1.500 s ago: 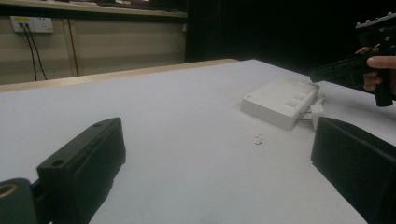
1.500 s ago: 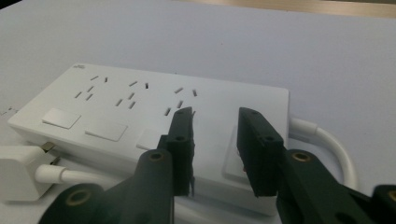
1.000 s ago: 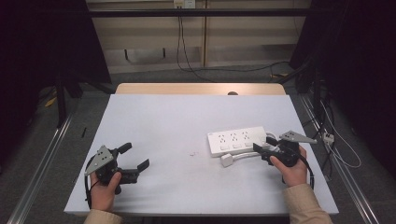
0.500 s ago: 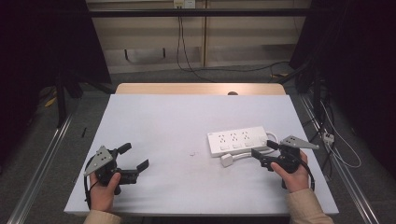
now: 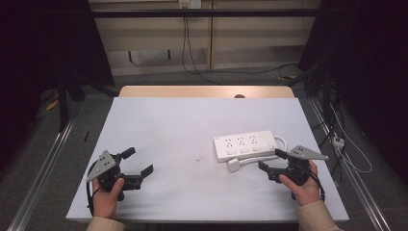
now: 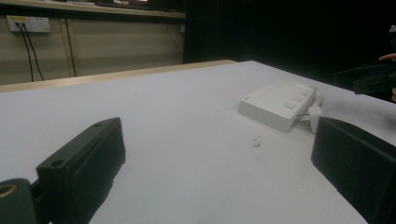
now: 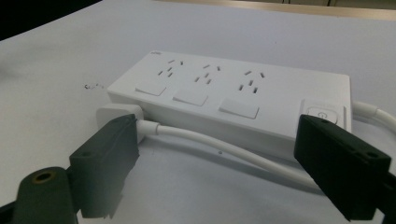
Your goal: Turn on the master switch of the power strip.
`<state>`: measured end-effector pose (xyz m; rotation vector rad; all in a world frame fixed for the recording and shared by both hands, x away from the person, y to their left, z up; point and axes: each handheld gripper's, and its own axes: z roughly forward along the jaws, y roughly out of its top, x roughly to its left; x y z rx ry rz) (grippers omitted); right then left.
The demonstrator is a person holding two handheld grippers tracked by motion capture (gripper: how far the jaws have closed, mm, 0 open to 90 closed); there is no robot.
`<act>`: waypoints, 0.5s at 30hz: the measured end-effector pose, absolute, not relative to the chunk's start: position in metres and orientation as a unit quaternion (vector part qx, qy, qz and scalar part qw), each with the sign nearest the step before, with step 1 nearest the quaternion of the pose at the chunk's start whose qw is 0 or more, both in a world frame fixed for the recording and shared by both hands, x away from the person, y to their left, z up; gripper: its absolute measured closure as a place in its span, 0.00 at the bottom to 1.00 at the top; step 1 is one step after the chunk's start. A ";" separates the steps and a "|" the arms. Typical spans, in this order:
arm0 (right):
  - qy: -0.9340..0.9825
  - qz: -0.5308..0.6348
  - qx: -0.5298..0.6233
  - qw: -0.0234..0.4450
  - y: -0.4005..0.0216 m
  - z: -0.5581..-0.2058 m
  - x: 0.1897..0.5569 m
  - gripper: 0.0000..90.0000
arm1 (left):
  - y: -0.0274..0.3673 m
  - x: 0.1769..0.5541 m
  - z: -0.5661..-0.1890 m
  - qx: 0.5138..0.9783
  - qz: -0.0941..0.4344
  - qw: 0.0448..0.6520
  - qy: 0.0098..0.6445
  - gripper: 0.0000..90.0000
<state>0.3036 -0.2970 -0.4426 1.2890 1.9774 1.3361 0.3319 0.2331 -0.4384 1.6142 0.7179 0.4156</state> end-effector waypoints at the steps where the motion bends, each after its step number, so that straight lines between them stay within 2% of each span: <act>1: 0.713 0.480 0.464 0.213 -0.297 -0.443 0.303 0.15 | 0.233 0.332 -0.438 0.701 0.180 0.616 0.311 0.03; 15: 0.721 0.478 0.456 0.209 -0.298 -0.446 0.292 0.13 | 0.233 0.332 -0.439 0.701 0.179 0.615 0.313 0.03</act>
